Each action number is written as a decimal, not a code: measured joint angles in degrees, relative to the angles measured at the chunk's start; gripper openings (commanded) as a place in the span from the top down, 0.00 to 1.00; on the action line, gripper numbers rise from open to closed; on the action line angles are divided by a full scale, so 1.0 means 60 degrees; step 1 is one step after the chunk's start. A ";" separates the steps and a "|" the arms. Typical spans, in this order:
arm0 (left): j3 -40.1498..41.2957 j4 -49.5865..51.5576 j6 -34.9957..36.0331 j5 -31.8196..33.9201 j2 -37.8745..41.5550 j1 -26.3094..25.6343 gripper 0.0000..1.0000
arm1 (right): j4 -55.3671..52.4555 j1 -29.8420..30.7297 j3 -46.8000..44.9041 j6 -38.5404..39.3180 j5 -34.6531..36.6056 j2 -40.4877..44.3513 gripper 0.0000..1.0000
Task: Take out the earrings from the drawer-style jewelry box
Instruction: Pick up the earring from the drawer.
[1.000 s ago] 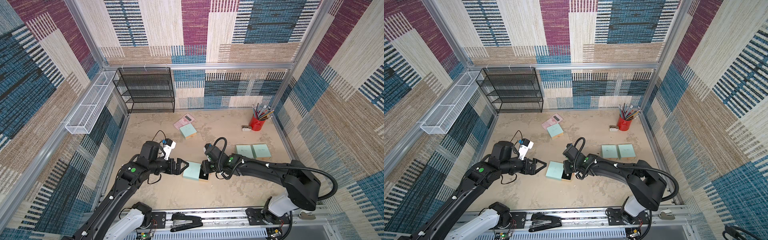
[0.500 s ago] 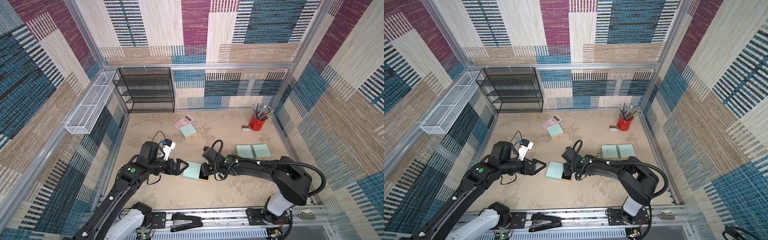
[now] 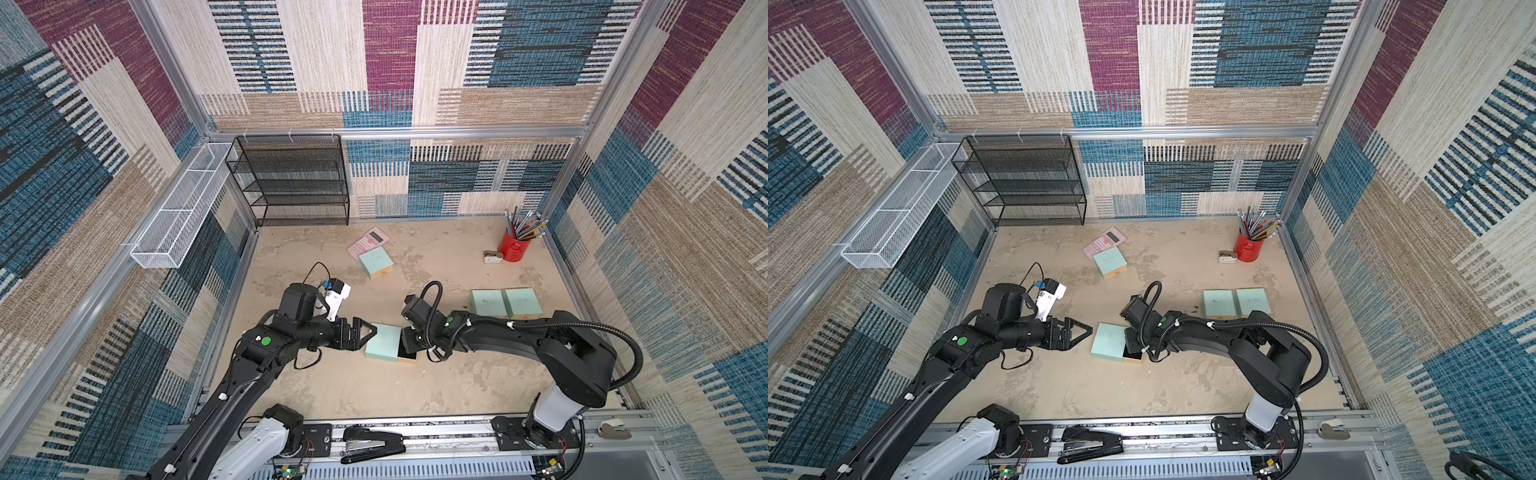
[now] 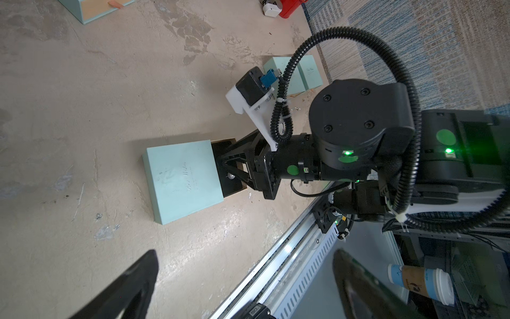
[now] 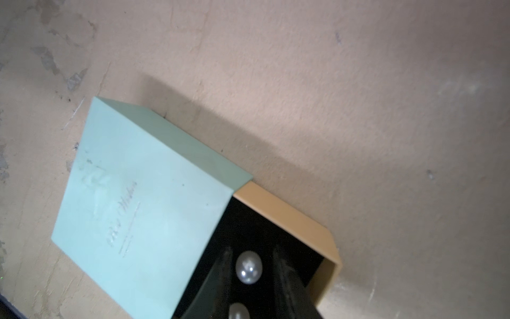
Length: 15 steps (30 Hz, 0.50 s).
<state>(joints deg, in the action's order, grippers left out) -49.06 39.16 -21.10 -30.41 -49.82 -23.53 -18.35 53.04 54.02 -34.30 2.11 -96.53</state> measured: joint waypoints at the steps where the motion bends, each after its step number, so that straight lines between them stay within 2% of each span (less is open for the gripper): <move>1: 0.0000 0.0000 0.0000 0.0000 -0.0004 0.0011 0.02 | 0.0000 0.0036 0.0044 -0.0018 0.0022 -0.0044 0.74; 15: 0.0018 -0.0004 0.0000 0.0000 0.0000 0.0025 0.02 | -0.0018 0.0168 0.0055 -0.0062 0.0135 0.0372 0.82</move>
<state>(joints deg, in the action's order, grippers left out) -48.95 39.13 -21.10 -30.41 -49.82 -23.38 -18.46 54.04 54.35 -34.68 2.92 -94.30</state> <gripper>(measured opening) 0.986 0.191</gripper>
